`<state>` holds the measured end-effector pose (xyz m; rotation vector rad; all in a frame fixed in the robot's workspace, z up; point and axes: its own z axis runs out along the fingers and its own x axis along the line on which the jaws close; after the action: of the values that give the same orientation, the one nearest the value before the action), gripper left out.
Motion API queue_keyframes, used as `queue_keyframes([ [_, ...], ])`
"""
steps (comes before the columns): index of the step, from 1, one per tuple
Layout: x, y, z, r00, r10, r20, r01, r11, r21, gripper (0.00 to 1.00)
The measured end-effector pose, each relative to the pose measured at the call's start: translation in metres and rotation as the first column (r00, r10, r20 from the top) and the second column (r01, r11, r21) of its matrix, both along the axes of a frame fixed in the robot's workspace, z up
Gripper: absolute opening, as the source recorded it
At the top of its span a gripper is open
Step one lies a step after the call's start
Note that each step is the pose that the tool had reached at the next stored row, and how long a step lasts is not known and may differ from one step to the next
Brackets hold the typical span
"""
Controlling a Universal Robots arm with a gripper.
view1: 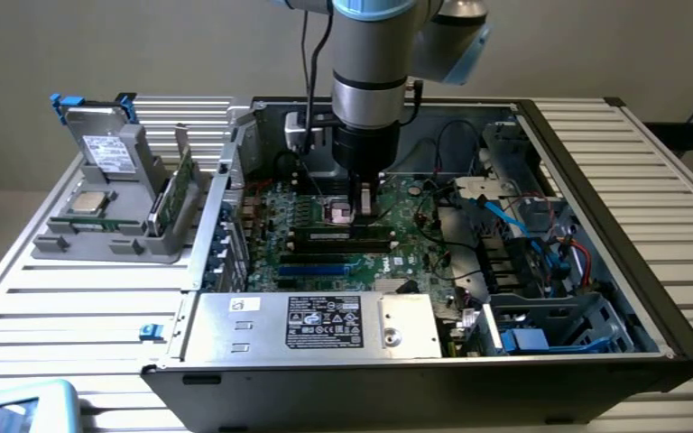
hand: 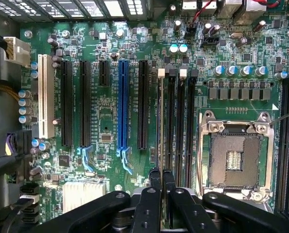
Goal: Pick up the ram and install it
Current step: 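Insert the ram into the slot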
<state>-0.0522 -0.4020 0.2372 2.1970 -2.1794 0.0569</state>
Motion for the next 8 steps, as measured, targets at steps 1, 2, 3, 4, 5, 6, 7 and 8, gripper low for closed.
queue_keyframes([
  [1,0.0,0.0,0.0,1.0,0.0,0.0,0.0,1.0,0.0,0.13],
  [2,0.0,0.0,0.0,1.0,0.0,-0.0001,0.0,1.0,0.0001,0.13],
  [3,0.0,0.0,-0.0002,1.0,0.0,-0.0001,0.0,1.0,0.0,0.13],
  [4,0.0,0.0001,-0.0006,1.0,0.0,0.0,0.0,1.0,0.0003,0.13],
  [5,0.0,0.0001,-0.0008,1.0,-0.001,0.0001,0.001,1.0,0.0003,0.13],
  [6,0.0,0.0,-0.0009,1.0,-0.001,-0.0001,0.001,1.0,0.0,0.13],
  [7,0.0,0.0,-0.0012,1.0,-0.002,0.0,0.002,1.0,0.0001,0.13],
  [8,0.0,0.0,-0.0014,1.0,-0.003,0.0,0.003,1.0,0.0,0.13],
])
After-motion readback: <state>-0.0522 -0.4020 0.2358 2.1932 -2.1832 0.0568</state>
